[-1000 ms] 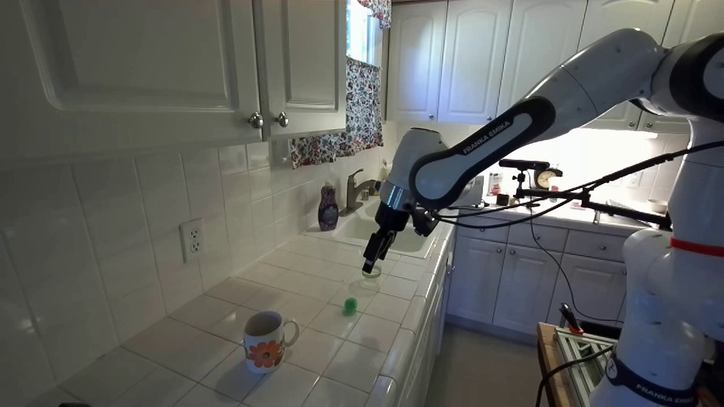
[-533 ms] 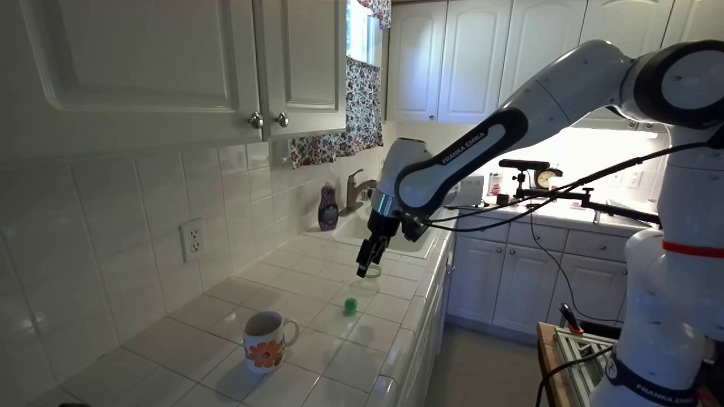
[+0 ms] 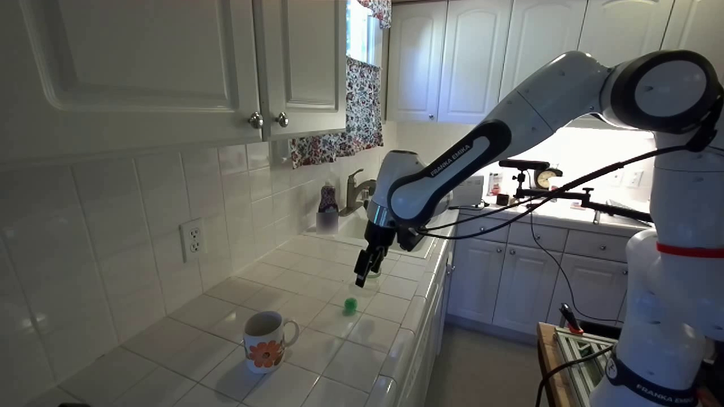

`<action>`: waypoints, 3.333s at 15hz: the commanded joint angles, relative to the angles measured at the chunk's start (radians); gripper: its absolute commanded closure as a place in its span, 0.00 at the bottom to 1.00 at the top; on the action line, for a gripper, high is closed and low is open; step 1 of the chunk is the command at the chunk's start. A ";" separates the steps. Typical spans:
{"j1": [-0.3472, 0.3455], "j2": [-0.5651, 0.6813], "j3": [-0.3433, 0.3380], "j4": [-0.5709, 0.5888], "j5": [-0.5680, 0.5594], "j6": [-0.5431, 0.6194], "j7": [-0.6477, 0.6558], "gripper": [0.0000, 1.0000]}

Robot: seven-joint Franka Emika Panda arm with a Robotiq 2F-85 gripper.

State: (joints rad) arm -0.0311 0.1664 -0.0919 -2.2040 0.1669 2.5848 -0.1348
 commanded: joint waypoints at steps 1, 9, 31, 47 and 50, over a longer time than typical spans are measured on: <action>-0.028 0.049 0.033 0.040 0.022 0.030 -0.006 0.00; -0.024 0.059 0.024 0.044 -0.028 -0.002 0.019 0.00; -0.021 0.334 0.043 0.261 -0.143 0.072 0.016 0.34; -0.006 0.240 -0.019 0.229 -0.243 -0.097 0.138 1.00; -0.018 0.212 -0.012 0.223 -0.218 -0.102 0.139 0.73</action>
State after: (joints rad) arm -0.0392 0.4269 -0.1104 -1.9509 -0.0495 2.4968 -0.0216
